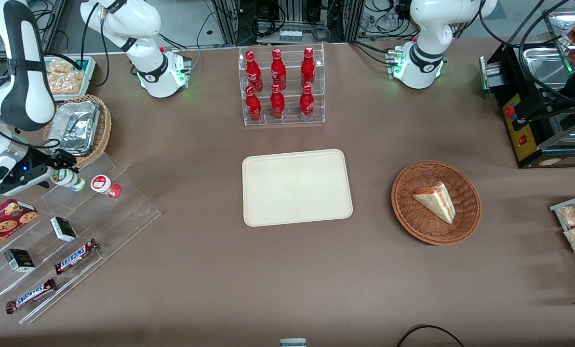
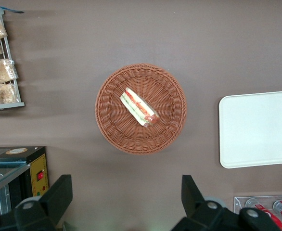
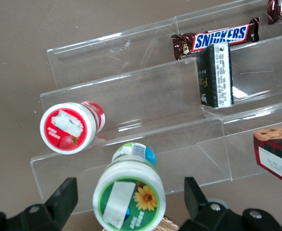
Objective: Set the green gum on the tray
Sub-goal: 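Close the right gripper around the green-labelled gum bottle, then lift the gum bottle and carry it over the cream tray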
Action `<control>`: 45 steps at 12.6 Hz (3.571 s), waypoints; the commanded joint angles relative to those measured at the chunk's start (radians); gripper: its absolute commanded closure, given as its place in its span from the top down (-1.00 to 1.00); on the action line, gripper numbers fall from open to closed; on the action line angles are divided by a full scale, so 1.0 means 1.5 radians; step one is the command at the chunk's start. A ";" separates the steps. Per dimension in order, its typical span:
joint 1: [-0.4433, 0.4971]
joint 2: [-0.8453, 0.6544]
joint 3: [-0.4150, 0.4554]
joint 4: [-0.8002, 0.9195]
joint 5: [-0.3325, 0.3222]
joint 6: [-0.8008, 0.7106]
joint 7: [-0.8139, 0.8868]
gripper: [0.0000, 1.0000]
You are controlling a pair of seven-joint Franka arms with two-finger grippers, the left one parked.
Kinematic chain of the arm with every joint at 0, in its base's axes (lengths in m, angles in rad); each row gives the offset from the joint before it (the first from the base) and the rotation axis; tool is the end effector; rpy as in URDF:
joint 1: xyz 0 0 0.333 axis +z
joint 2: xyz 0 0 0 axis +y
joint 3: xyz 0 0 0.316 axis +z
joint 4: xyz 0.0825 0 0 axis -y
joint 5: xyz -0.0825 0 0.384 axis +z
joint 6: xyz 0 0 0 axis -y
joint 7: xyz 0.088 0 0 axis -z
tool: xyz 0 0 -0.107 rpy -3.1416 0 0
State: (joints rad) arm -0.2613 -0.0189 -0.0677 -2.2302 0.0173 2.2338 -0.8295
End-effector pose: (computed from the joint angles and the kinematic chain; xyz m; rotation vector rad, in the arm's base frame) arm 0.4961 -0.1689 0.3822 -3.0472 -0.7619 -0.0424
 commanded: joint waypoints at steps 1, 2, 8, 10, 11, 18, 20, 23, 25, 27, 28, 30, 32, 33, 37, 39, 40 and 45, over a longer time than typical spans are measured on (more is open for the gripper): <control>-0.007 -0.019 0.001 -0.024 0.012 0.017 -0.016 0.97; -0.007 -0.019 0.001 -0.024 0.012 0.017 -0.016 0.96; -0.007 -0.028 0.001 -0.039 0.013 0.015 -0.016 0.92; -0.006 -0.028 0.001 -0.037 0.012 0.016 -0.016 0.84; -0.006 -0.029 0.001 -0.037 0.012 0.016 -0.017 0.62; 0.000 -0.029 0.004 0.000 0.011 -0.020 -0.021 -1.00; 0.000 -0.030 0.004 0.058 0.012 -0.109 -0.021 -1.00; 0.006 -0.045 0.013 0.128 0.012 -0.224 -0.006 -1.00; 0.042 -0.050 0.031 0.182 0.012 -0.310 0.063 -1.00; 0.093 -0.050 0.044 0.231 0.012 -0.378 0.156 -1.00; 0.124 -0.050 0.047 0.246 0.012 -0.400 0.209 -1.00; 0.203 -0.047 0.048 0.266 0.015 -0.421 0.321 -1.00; 0.278 -0.039 0.047 0.269 0.053 -0.409 0.435 -1.00; 0.311 -0.031 0.047 0.269 0.065 -0.396 0.488 -1.00; 0.455 0.039 0.047 0.292 0.071 -0.291 0.698 -1.00; 0.520 0.108 0.047 0.338 0.071 -0.245 0.785 -1.00; 0.545 0.145 0.047 0.360 0.070 -0.215 0.837 -1.00; 0.631 0.293 0.046 0.407 0.068 -0.073 0.932 -1.00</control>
State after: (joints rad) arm 0.6595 0.3341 0.0136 -1.6867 0.1118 2.0778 0.5460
